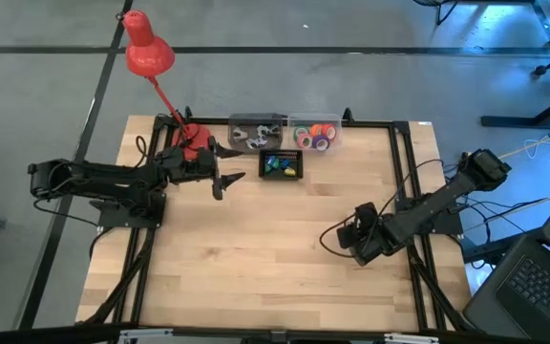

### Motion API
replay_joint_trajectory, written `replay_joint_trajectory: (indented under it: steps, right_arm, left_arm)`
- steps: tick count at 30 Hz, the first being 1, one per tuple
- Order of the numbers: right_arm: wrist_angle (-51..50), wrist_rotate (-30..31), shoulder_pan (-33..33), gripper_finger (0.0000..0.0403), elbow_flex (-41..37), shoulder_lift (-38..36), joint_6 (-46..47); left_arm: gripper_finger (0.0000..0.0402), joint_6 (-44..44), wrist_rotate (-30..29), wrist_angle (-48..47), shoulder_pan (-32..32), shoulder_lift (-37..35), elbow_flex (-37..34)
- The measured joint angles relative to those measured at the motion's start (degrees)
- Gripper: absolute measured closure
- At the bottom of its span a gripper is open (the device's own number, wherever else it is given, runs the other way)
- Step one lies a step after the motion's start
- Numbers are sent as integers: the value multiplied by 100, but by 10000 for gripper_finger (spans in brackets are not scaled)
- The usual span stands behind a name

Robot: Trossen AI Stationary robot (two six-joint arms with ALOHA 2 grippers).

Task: Pick and place Stapler, Stapler remover, tape
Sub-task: Put the pink staple remover into the gray bin

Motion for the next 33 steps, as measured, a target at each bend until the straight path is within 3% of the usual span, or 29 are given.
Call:
replay_joint_trajectory:
  steps: [5,9,15,23,33]
  right_arm:
    - [1102,-132,0,224,-669,2,244]
    - [1769,341,-2,236,-1015,2,265]
    - [1779,379,0,282,-1088,-7,259]
    - [1724,567,0,393,-1092,-9,-23]
    - [1397,1116,-30,401,-787,-44,-642]
  left_arm:
    - [103,-2,0,-2,0,0,0]
    - [103,-4,0,-1,0,1,1]
    - [103,-9,-53,-2,0,1,2]
    - [103,-70,-151,-2,-7,2,2]
    - [103,-87,-153,-46,-5,2,2]
